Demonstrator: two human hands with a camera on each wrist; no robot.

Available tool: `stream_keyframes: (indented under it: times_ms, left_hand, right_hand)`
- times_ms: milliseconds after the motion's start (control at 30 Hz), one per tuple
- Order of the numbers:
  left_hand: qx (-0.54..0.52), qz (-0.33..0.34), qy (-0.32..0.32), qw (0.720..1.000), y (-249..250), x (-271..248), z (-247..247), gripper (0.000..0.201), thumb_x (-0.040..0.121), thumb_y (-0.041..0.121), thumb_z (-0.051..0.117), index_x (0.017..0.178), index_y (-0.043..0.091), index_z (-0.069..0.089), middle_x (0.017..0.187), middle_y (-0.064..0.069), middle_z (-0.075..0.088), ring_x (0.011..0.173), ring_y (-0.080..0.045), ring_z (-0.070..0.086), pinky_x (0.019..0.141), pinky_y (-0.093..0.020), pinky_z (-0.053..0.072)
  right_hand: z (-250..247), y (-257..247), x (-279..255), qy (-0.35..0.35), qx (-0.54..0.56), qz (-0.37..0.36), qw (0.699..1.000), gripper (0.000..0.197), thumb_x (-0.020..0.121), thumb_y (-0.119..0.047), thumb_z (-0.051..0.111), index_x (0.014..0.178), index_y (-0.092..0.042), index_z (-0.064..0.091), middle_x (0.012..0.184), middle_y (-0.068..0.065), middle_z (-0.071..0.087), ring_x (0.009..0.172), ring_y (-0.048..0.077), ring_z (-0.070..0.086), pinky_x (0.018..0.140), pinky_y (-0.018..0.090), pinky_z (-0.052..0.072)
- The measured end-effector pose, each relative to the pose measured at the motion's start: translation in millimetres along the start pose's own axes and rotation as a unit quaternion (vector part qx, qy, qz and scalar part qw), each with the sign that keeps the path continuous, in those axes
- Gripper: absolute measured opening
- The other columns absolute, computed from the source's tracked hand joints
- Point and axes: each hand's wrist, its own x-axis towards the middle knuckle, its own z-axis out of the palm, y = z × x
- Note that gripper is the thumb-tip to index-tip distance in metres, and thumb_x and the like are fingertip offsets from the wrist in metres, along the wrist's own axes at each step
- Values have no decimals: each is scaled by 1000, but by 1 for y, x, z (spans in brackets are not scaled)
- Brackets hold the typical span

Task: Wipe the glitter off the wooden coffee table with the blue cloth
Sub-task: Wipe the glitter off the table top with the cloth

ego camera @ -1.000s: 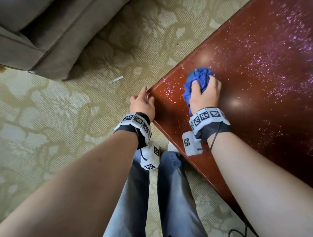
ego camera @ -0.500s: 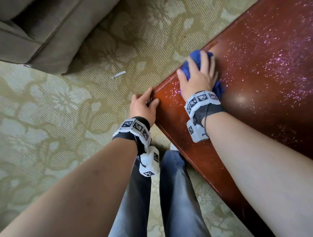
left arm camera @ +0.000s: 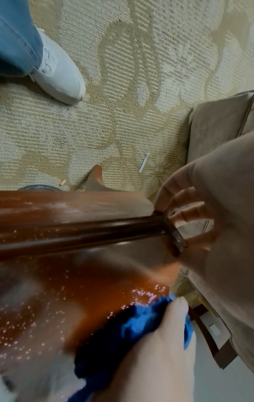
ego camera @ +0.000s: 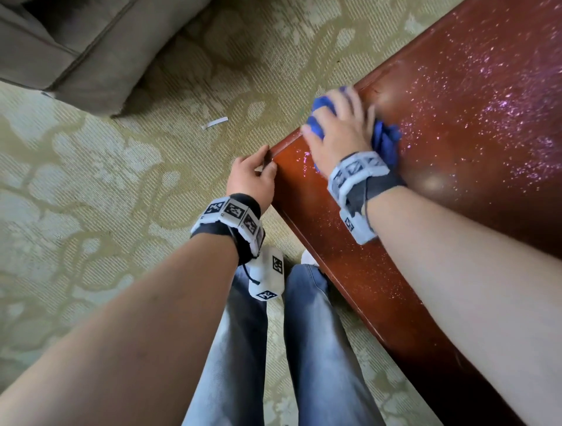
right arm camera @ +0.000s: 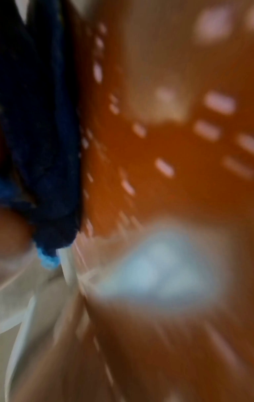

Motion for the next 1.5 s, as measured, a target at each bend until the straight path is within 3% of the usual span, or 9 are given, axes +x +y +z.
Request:
stream_keyframes:
  times_ms: [200, 333, 467, 700, 867, 1067, 1167, 1267, 1500]
  left_hand:
    - [-131, -64, -2, 989, 7, -9, -5, 37, 87, 48, 45, 102, 25, 70, 112, -3, 67, 112, -24, 61, 100, -44, 46]
    - [-93, -40, 0, 995, 8, -15, -7, 59, 100, 54, 27, 126, 13, 62, 124, -3, 61, 113, -21, 56, 101, -44, 44]
    - [-118, -67, -9, 991, 11, -15, -10, 101, 69, 85, 15, 125, 16, 62, 127, -3, 60, 115, -23, 57, 102, -47, 43]
    - [-111, -45, -43, 992, 9, -19, -18, 92, 76, 78, 12, 139, 22, 50, 139, -2, 54, 127, -23, 50, 110, -49, 34]
    - [28, 73, -48, 996, -1, -19, -22, 55, 102, 52, 25, 150, 27, 31, 153, 2, 36, 142, -14, 29, 111, -19, 16]
    - [172, 149, -27, 973, -4, -9, -32, 58, 99, 54, 30, 152, 29, 24, 153, -12, 29, 140, -30, 30, 116, -39, 22]
    - [205, 169, -15, 964, -2, 0, -37, 69, 92, 63, 24, 152, 28, 25, 154, -11, 28, 141, -29, 27, 115, -45, 24]
    - [219, 173, -19, 960, -1, 5, -41, 70, 92, 66, 23, 152, 30, 24, 155, -7, 27, 142, -27, 25, 116, -45, 23]
    - [251, 163, -8, 954, 13, 12, -49, 58, 100, 52, 31, 152, 28, 24, 154, -10, 27, 141, -29, 25, 116, -42, 22]
  right_hand:
    - [10, -11, -26, -41, -34, -101, 993, 31, 89, -42, 50, 113, -24, 59, 144, 2, 39, 139, 29, 23, 108, 61, 14]
    - [-4, 11, 8, 4, -29, 11, 1000, 33, 92, -40, 47, 113, -18, 58, 144, 2, 37, 140, 29, 21, 109, 60, 16]
    - [15, -22, -24, -4, -33, -68, 997, 31, 86, -39, 53, 109, -20, 60, 141, 4, 42, 136, 32, 28, 106, 61, 20]
    - [10, -1, -24, -14, -60, -57, 996, 39, 87, -31, 54, 126, -30, 49, 149, 1, 31, 141, 30, 19, 107, 62, 18]
    - [4, -3, -9, 3, -52, -17, 999, 31, 87, -33, 53, 115, -20, 56, 142, 4, 39, 138, 34, 25, 106, 61, 24]
    - [26, -34, -68, -79, -20, -112, 990, 42, 84, -26, 53, 127, -28, 51, 151, -1, 30, 142, 31, 16, 109, 59, 15]
    - [12, -12, -43, -14, -47, -53, 997, 44, 82, -28, 57, 126, -31, 49, 147, 0, 33, 140, 32, 22, 106, 62, 21]
    - [3, -4, -12, 5, -23, 27, 999, 34, 85, -30, 56, 119, -24, 53, 143, 1, 38, 139, 33, 23, 107, 63, 19]
    - [31, -55, -54, -50, -19, -90, 994, 35, 80, -32, 59, 115, -23, 61, 135, 1, 49, 133, 31, 33, 106, 61, 19]
